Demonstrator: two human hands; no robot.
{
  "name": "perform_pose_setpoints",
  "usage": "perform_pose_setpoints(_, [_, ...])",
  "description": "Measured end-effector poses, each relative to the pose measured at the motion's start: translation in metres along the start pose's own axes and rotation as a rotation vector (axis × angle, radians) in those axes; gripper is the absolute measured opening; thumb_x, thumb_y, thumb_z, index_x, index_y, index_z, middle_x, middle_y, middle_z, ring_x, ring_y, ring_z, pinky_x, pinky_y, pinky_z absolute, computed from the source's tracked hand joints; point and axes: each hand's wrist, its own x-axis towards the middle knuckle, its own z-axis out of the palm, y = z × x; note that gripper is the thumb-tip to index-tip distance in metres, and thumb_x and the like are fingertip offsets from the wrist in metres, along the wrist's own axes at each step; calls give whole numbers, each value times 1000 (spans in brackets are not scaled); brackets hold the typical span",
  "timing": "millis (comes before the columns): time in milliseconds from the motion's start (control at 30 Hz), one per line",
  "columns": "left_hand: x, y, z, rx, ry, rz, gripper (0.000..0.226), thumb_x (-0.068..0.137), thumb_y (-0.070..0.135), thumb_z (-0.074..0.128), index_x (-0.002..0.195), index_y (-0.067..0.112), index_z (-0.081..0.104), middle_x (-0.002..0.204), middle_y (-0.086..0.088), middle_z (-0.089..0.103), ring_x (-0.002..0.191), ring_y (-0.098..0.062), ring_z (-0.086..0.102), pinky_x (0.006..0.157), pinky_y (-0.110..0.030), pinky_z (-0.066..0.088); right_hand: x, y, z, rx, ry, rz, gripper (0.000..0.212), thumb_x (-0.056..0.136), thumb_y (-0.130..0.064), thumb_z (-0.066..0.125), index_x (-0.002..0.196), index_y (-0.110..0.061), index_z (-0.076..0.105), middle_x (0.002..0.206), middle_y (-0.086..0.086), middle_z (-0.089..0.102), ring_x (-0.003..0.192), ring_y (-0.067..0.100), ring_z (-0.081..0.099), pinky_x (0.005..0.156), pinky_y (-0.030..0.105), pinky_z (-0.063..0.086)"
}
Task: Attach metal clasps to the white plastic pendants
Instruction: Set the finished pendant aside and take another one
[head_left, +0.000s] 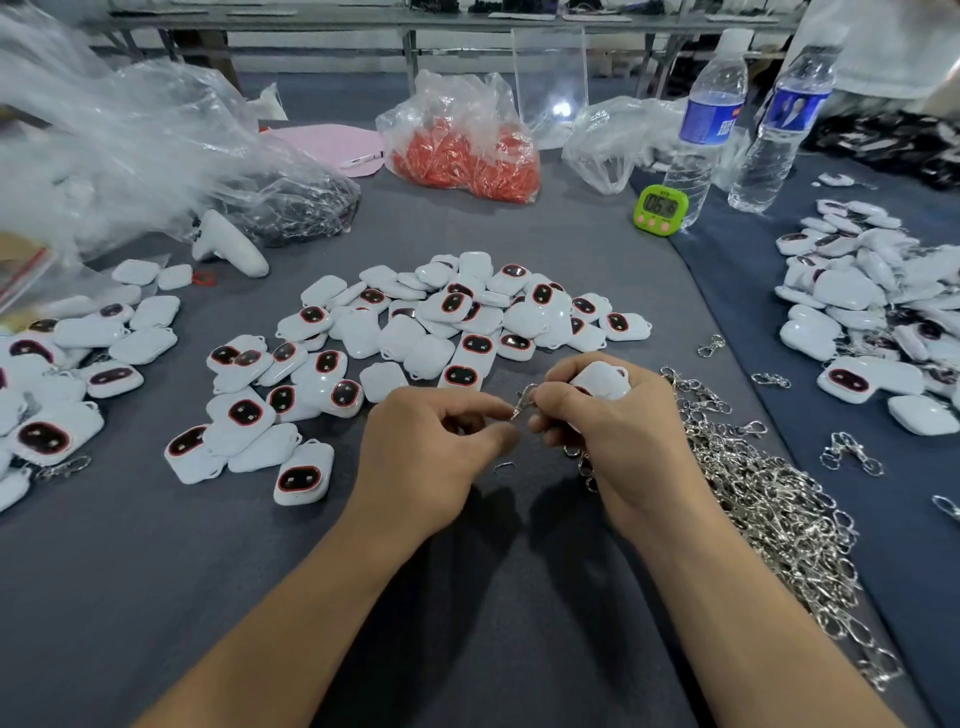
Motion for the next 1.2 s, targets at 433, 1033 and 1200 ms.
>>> perform_pose_setpoints(433, [2, 3, -1, -119, 144, -43, 18, 80, 22, 82, 74, 37, 76, 72, 23, 73, 70, 4, 68, 63, -5, 47, -6, 8, 4, -593, 119, -272, 17, 78, -22, 82, 80, -39, 76, 68, -20, 72, 63, 2, 65, 58, 13, 47])
perform_pose_setpoints(1033, [-5, 11, -3, 24, 157, 97, 21, 72, 18, 86, 71, 36, 77, 70, 27, 70, 65, 3, 64, 58, -6, 43, -13, 7, 10, -696, 77, -387, 17, 75, -10, 79, 70, -26, 75, 62, -14, 68, 56, 6, 62, 55, 17, 50])
perform_pose_setpoints(1200, [-5, 10, -2, 66, 142, 80, 20, 72, 18, 84, 69, 35, 74, 68, 21, 70, 68, -5, 67, 62, -17, 51, -13, 7, 10, -652, 50, -406, 23, 76, -7, 79, 68, -28, 75, 64, -13, 70, 58, 7, 64, 56, 14, 49])
